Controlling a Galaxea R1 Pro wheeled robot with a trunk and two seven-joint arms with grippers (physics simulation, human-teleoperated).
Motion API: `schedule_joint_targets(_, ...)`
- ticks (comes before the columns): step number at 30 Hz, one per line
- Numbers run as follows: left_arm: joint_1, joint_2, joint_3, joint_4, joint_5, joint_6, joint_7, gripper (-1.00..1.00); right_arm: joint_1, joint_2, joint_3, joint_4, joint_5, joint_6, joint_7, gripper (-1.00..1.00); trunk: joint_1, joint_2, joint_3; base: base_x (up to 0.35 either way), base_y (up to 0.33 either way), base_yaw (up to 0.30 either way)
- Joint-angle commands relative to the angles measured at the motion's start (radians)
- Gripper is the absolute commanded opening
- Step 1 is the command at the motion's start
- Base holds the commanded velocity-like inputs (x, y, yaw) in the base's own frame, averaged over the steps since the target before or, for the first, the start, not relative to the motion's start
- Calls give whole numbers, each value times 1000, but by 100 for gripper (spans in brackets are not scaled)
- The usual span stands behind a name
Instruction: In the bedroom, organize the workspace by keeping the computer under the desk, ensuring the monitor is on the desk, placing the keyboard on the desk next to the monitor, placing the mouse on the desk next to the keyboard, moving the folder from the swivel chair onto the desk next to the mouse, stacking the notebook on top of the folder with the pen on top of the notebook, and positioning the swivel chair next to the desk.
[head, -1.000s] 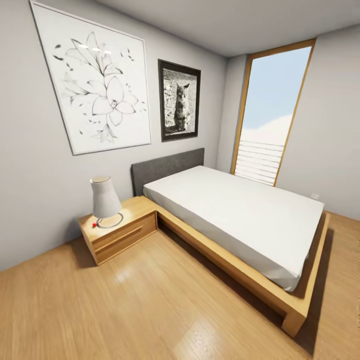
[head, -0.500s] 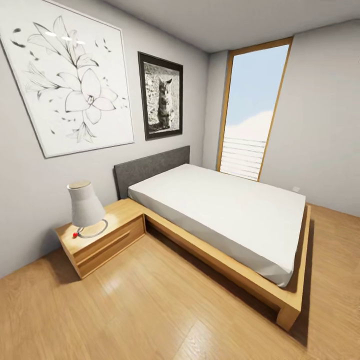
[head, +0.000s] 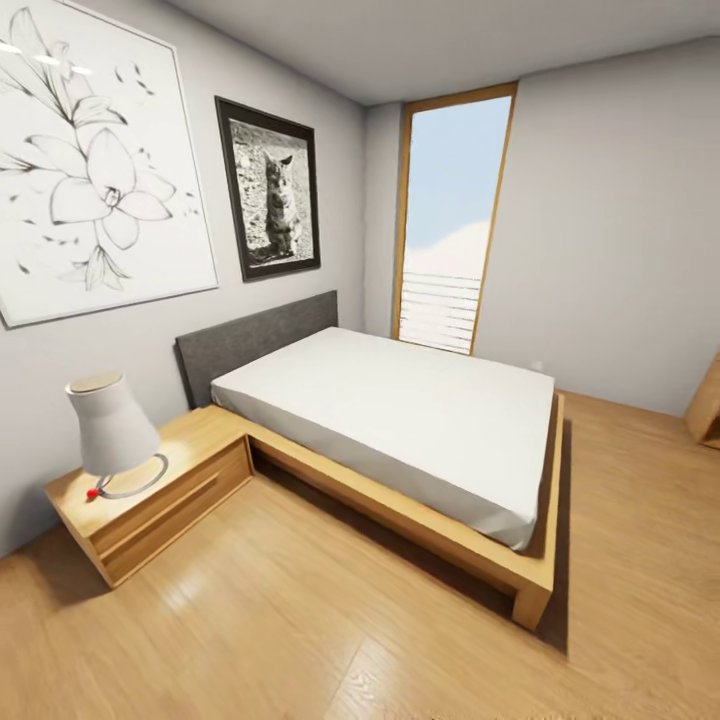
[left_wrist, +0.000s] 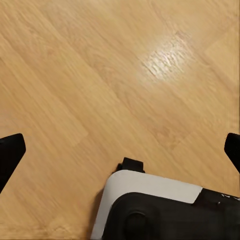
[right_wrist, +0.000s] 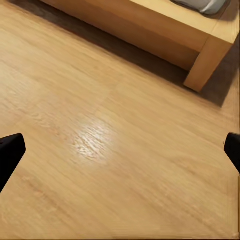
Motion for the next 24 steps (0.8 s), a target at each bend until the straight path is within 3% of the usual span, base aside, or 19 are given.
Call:
schedule_joint_targets(1, 0, 1, -2, 33, 8, -2, 1, 100, -1, 0, 1, 1, -1, -3, 0, 100, 0, -1, -1, 0, 0, -294)
schedule_joint_targets(6, 0, 3, -2, 122, 8, -5, 3, 100, -1, 0, 2, 1, -1, -4, 0, 100, 0, -1, -1, 0, 0, -294)
schedule_joint_targets(24, 0, -4, 1, 241, 8, 1, 2, 100, -1, 0, 2, 1, 0, -7, 1, 100, 0, -1, -1, 0, 0, -294)
